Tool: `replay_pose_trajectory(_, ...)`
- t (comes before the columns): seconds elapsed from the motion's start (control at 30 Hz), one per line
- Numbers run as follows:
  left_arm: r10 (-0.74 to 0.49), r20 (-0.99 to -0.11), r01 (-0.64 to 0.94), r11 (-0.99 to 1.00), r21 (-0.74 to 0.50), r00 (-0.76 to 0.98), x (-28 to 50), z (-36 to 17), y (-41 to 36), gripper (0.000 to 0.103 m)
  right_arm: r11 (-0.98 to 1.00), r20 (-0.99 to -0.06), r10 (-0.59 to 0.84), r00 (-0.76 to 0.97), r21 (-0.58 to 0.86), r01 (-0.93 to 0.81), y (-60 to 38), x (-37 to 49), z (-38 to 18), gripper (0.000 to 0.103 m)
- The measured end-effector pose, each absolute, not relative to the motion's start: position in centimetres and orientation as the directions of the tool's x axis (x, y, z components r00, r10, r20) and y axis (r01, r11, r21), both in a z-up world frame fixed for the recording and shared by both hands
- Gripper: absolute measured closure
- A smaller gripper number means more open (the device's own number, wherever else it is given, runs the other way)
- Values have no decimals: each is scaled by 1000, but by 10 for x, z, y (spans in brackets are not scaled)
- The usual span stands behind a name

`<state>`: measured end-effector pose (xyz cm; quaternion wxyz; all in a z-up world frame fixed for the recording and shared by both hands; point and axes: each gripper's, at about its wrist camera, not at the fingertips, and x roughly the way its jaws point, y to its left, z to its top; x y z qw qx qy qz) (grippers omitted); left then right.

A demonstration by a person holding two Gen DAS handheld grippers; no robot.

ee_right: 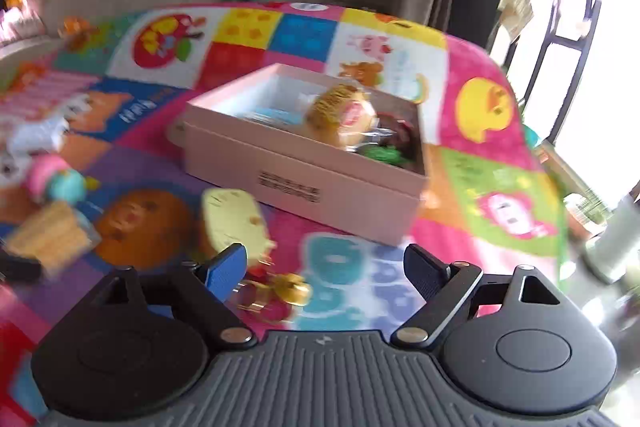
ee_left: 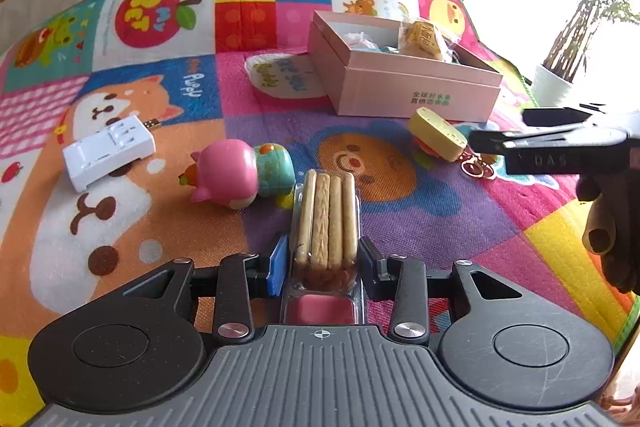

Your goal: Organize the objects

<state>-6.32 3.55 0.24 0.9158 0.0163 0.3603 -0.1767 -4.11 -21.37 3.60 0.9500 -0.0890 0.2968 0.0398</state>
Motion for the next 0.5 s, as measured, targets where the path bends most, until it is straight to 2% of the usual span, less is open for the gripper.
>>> replay_pose_trajectory(0.1,-314,-666,333,937,-104,677,-63,3,36,61,984,-589,112,800,-44,-170,-202,-32,37,17)
replay_pose_trajectory(0.17,-321,-666,331,936,-116,674,-62,3,38,61,980,-582,143,800,-29,-196,-192,-25,35,20)
replay_pose_trajectory(0.23,-327,-664,332,935,-124,673,-62,3,39,61,977,-582,148,800,-41,-211,-184,-15,30,27)
replay_pose_trajectory(0.3,-331,-661,334,934,-127,673,-62,3,39,62,976,-609,149,779,-35,-214,-180,0,24,46)
replay_pose_trajectory(0.37,-334,-659,337,933,-128,674,-63,3,40,62,974,-635,160,756,-23,-225,-178,11,18,56)
replay_pose_trajectory(0.4,-335,-659,338,932,-128,674,-63,3,40,62,971,-639,166,751,-27,-237,-176,12,17,60)
replay_pose_trajectory(0.5,-344,-661,344,929,-136,666,-61,3,41,62,933,-629,237,740,-66,-355,-165,-9,19,60)
